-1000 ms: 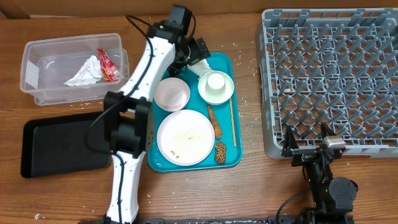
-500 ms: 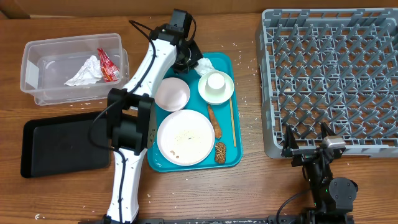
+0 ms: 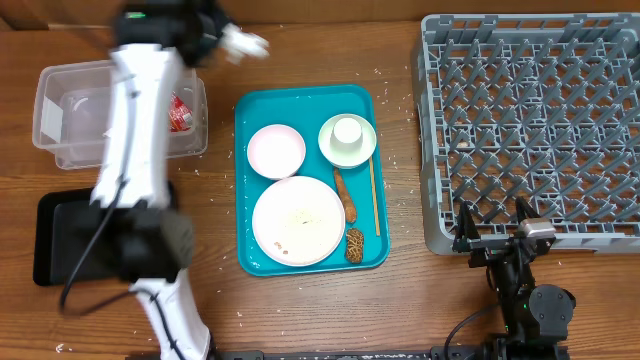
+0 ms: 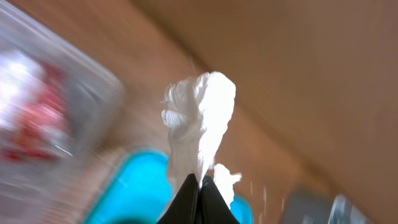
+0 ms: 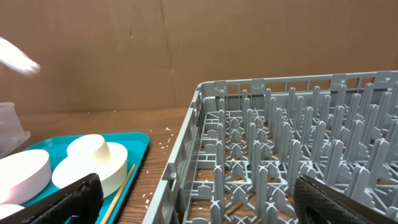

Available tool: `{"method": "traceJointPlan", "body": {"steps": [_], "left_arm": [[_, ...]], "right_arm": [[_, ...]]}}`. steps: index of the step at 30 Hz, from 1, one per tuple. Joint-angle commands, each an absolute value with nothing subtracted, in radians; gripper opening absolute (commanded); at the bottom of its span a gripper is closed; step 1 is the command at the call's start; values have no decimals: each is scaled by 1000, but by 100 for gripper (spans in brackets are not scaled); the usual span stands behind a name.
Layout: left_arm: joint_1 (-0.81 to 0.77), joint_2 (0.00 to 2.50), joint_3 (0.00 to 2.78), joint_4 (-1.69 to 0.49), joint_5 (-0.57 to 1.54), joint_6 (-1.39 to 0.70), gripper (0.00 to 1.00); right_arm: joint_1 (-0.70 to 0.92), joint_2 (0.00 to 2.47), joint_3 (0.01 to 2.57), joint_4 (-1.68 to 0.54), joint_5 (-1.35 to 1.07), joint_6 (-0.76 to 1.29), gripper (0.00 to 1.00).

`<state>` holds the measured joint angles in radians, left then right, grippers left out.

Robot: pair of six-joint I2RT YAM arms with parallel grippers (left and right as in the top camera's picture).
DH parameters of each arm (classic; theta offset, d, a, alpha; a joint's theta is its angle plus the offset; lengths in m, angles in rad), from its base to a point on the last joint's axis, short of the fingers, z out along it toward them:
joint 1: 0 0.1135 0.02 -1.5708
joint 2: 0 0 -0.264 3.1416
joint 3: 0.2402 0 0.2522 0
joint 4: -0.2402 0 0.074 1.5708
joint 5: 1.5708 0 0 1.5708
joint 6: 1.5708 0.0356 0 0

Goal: Sort waste into correct bins and load items into the dishwasher
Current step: 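Grasp the remaining white tissue on the tray with the left gripper, then drop the tissue into the clear bin and withdraw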

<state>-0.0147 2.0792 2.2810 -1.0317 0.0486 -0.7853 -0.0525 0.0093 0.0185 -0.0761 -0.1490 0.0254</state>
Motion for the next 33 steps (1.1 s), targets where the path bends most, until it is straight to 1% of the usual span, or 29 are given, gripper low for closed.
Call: {"method": "traceJointPlan", "body": {"steps": [1, 4, 5, 6, 7, 8, 12, 15, 18, 23, 25, 27, 30, 33], "left_arm": [[88, 2020, 2300, -1098, -190, -778, 4], [146, 2036, 2296, -1171, -223, -778, 4], [163, 2043, 2291, -1189, -229, -778, 9], [182, 2054, 2282, -1205, -234, -778, 27], [197, 2062, 2271, -1210, -236, -778, 70], [222, 2087, 2251, -1213, -237, -778, 100], [248, 2141, 2244, -1266, -214, -778, 100], [248, 2160, 2244, -1325, -118, -760, 100], [235, 2152, 2245, -1331, 73, -634, 100], [191, 2099, 2245, -1351, 228, -493, 100], [152, 2063, 2245, -1362, 236, -439, 100], [78, 2015, 2245, -1392, 204, -360, 100], [-9, 1987, 2245, -1482, 91, -351, 100], [-70, 1997, 2237, -1544, 70, -351, 100]], "right_arm": [[-59, 3, 8, -72, -140, 22, 100], [-59, 3, 8, -72, -140, 22, 100], [-59, 3, 8, -72, -140, 22, 100], [-59, 3, 8, -72, -140, 22, 100], [-59, 3, 8, -72, -140, 22, 100], [-59, 3, 8, -72, -140, 22, 100], [-59, 3, 8, -72, -140, 22, 100], [-59, 3, 8, -72, -140, 22, 100], [-59, 3, 8, -72, -140, 22, 100], [-59, 3, 8, -72, -140, 22, 100], [-59, 3, 8, -72, -140, 22, 100], [-59, 3, 8, -72, -140, 22, 100], [-59, 3, 8, -72, -140, 22, 100], [-59, 3, 8, -72, -140, 22, 100]]}}
